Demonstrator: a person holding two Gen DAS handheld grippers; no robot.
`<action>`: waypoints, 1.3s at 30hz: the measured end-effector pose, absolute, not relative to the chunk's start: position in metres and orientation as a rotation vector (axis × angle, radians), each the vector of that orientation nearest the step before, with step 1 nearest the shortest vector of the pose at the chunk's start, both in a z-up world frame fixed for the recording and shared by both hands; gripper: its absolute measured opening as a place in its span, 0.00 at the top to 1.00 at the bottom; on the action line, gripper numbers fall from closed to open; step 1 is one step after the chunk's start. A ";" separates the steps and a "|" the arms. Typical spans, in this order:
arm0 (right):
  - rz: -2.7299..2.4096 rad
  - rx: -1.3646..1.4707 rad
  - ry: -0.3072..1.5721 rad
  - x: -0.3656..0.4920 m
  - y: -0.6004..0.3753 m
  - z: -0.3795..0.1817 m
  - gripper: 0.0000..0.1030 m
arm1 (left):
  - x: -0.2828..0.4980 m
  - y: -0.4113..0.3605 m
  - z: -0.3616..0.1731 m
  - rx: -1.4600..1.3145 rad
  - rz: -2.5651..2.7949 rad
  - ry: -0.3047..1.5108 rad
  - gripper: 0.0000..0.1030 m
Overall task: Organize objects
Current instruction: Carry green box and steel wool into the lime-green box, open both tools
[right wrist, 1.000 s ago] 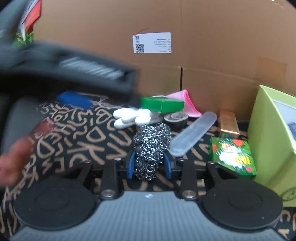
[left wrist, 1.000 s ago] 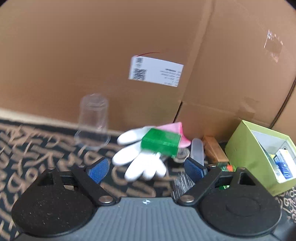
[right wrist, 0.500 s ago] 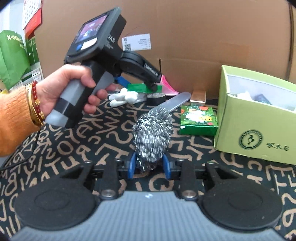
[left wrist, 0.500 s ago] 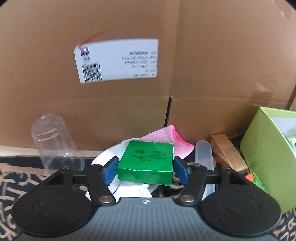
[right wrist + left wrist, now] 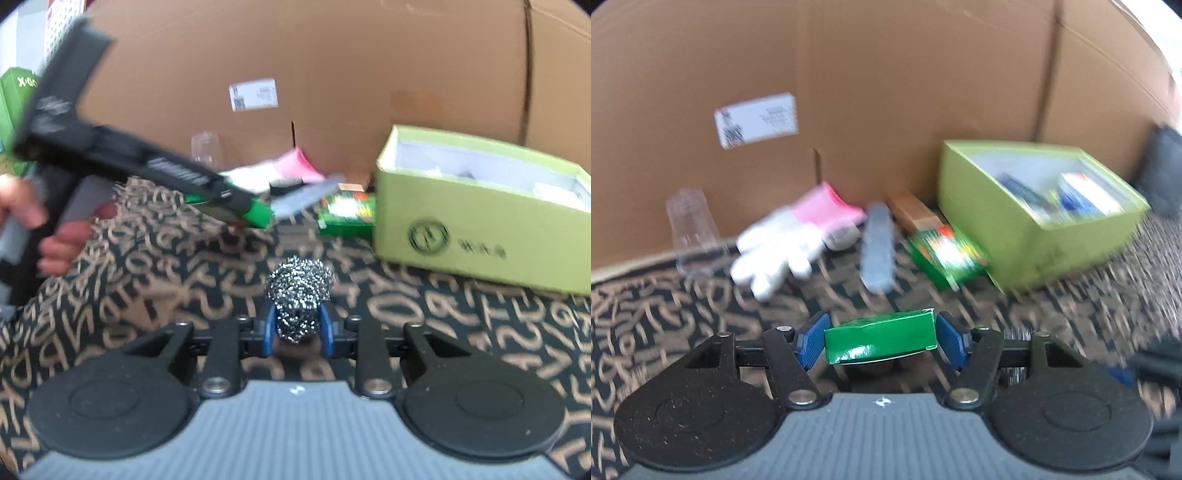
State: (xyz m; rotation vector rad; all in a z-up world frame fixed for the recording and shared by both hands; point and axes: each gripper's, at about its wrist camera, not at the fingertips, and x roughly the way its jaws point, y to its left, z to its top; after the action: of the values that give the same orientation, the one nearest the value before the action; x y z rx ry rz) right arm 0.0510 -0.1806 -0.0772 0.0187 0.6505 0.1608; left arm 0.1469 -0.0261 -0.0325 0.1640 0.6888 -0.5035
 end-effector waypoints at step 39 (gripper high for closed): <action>-0.113 0.088 0.361 0.075 -0.315 0.011 0.72 | 0.165 -0.156 0.034 0.038 -0.633 0.514 0.37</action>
State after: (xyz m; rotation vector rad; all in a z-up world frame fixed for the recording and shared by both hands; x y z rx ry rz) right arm 0.0746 -0.3147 0.0110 0.0878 0.3605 -0.1128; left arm 0.1645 -0.1564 0.0336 0.0383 0.5135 -0.6325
